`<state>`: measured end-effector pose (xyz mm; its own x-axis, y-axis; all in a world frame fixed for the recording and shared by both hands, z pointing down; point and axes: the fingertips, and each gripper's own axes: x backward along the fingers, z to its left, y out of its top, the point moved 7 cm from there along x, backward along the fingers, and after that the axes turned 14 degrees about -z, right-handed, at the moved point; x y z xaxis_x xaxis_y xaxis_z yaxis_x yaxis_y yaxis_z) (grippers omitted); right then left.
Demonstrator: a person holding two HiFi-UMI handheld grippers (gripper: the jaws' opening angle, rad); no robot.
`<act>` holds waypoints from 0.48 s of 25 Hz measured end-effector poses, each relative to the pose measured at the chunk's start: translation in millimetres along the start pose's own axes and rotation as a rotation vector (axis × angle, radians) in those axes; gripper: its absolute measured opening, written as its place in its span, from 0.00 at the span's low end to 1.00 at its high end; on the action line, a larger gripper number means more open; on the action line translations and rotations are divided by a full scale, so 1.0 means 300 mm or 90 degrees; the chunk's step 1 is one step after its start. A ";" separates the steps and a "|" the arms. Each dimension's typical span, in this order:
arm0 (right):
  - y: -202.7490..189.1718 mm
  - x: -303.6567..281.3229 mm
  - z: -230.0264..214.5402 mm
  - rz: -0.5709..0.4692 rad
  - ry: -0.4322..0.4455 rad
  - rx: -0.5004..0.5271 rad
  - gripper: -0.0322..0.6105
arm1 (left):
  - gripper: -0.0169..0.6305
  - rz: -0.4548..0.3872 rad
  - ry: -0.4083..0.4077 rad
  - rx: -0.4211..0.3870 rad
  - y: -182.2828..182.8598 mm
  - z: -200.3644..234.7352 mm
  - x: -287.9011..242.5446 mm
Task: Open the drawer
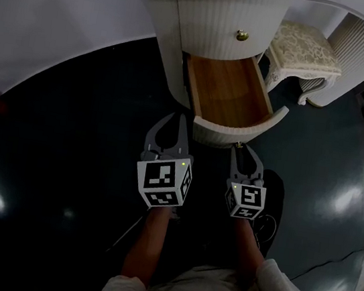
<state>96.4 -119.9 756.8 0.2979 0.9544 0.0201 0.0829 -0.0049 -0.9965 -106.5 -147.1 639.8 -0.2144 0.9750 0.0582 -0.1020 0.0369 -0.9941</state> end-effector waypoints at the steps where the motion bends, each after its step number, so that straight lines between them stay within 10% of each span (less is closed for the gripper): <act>1: 0.001 0.005 0.000 0.000 0.001 0.000 0.22 | 0.04 -0.002 -0.001 0.002 0.003 -0.003 -0.003; 12: 0.000 0.083 0.002 0.005 0.013 -0.002 0.22 | 0.04 -0.004 0.003 -0.002 0.011 -0.009 0.004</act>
<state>103.4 -96.0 757.2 0.3185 0.9478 0.0142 0.0839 -0.0132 -0.9964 -104.5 -145.2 636.4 -0.2099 0.9756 0.0647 -0.0999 0.0444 -0.9940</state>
